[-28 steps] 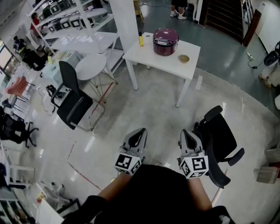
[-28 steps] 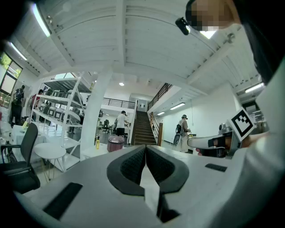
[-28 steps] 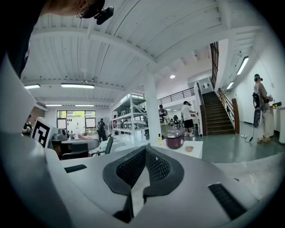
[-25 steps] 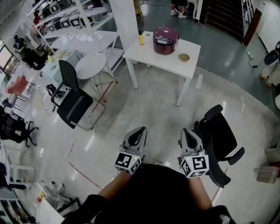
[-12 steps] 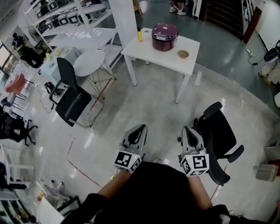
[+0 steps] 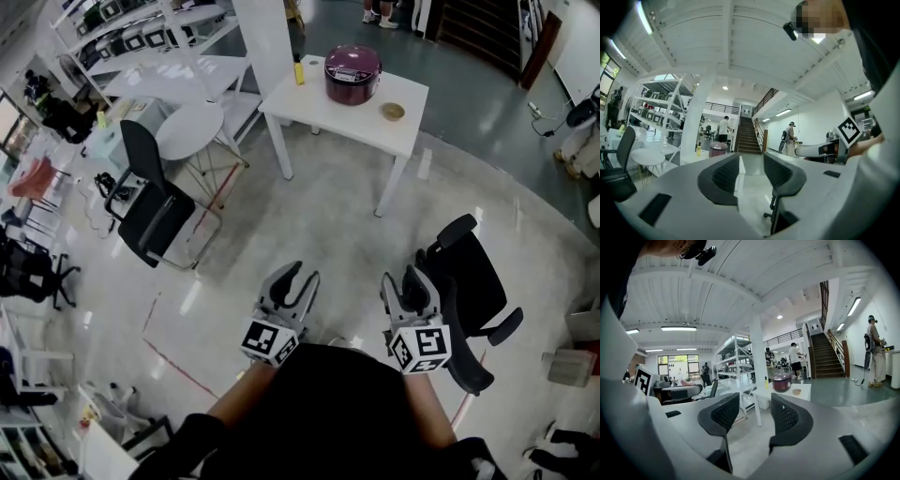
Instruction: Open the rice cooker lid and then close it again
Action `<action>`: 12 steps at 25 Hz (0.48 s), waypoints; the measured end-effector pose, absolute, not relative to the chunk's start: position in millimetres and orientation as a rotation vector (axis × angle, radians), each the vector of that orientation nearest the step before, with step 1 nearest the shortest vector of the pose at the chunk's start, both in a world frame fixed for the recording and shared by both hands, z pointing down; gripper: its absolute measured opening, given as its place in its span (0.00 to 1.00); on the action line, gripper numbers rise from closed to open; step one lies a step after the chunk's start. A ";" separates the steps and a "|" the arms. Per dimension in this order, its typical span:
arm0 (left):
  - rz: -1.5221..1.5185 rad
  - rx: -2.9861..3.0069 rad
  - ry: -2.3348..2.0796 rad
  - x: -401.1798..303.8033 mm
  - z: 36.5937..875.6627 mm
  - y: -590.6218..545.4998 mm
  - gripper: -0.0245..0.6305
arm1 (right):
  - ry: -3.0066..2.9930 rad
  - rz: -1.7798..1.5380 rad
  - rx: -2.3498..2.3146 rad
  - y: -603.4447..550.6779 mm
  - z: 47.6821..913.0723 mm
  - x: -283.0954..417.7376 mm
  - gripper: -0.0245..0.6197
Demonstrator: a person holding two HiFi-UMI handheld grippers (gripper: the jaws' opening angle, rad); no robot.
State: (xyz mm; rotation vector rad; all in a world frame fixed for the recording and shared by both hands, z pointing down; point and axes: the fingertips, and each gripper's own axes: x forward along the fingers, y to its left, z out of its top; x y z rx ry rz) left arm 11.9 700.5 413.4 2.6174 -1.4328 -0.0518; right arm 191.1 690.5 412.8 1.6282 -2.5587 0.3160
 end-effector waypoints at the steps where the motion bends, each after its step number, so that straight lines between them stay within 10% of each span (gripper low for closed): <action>1: -0.055 2.606 -1.437 9.6 415.7 699.6 0.30 | -2.553 0.322 1.628 689.9 414.6 191.6 0.34; 12: -0.052 2.583 -1.454 9.9 420.6 700.0 0.42 | -2.582 0.316 1.577 683.5 418.3 188.3 0.37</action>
